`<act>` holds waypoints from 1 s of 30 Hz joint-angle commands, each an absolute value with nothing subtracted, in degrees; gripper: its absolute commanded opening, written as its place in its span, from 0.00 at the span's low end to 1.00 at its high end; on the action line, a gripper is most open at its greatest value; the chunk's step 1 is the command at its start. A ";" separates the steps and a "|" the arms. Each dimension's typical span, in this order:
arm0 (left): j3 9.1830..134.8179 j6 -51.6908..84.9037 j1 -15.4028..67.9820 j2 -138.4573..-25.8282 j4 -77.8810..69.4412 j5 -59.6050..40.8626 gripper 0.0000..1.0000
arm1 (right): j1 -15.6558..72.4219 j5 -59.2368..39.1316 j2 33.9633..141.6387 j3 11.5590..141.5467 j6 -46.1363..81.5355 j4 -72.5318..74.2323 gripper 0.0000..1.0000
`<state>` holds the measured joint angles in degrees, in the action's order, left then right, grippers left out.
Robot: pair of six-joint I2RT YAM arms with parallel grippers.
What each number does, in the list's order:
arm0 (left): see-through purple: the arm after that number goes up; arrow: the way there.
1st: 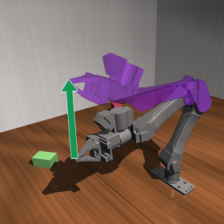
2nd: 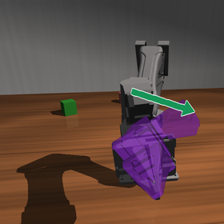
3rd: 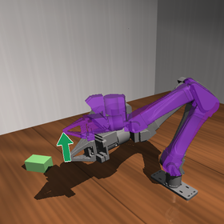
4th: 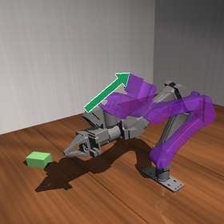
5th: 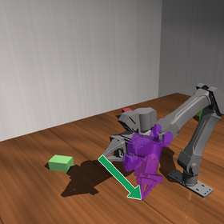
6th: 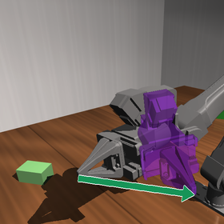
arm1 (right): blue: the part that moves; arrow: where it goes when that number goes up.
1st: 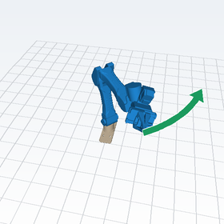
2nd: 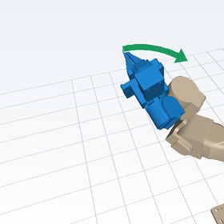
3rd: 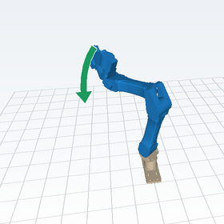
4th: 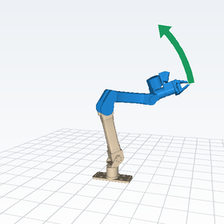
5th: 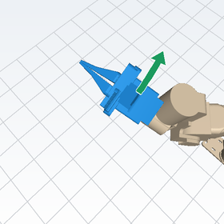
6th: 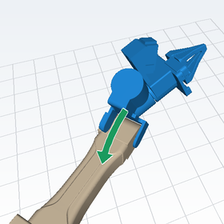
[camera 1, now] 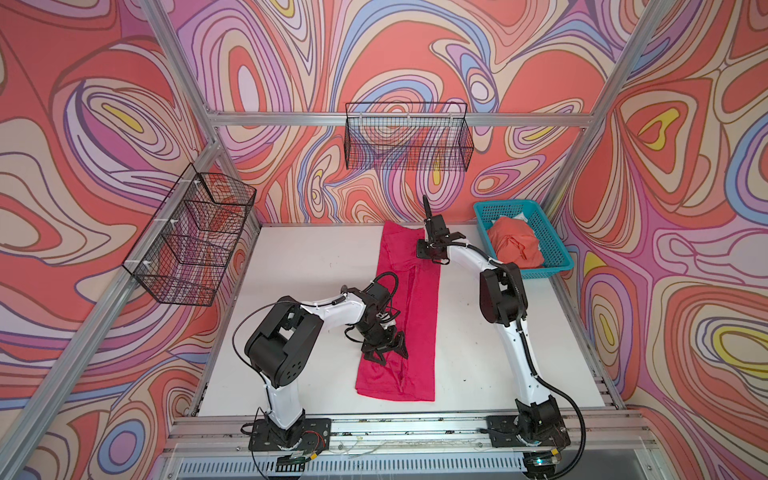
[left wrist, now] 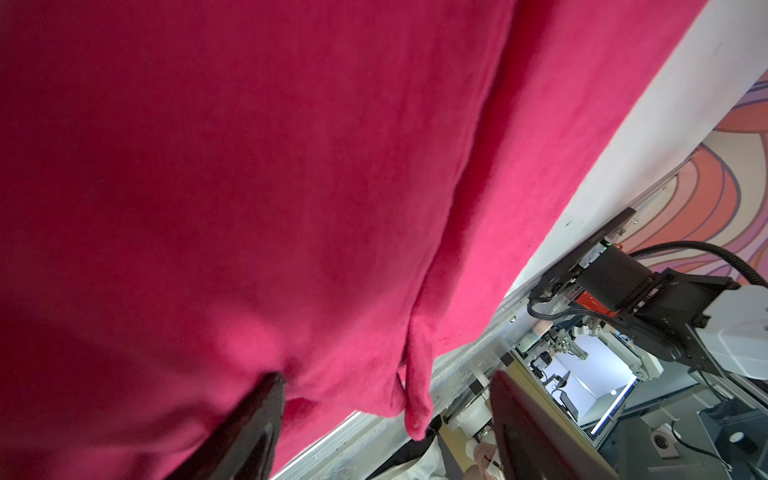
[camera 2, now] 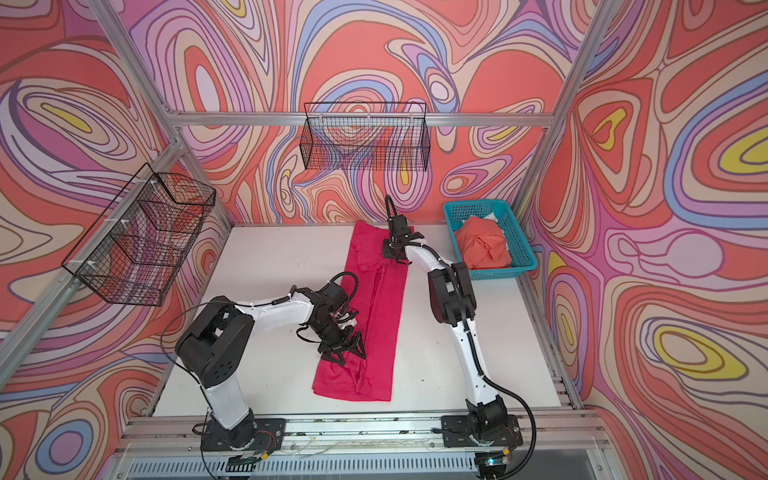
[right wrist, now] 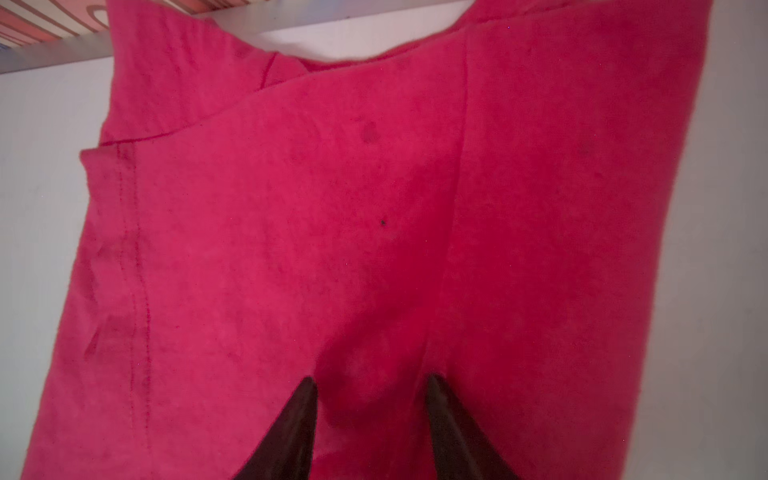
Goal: Fold and stack the t-shirts
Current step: 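Rotate the strip with both grippers, left gripper pulling its end toward the robot, then move both grippers to the strip's near end, grasping its two corners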
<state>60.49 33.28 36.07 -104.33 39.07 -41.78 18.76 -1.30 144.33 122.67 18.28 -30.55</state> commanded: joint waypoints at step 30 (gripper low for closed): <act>61.59 34.90 44.30 -92.25 46.45 -39.53 0.85 | 33.63 -8.51 58.21 34.62 47.38 -36.13 0.52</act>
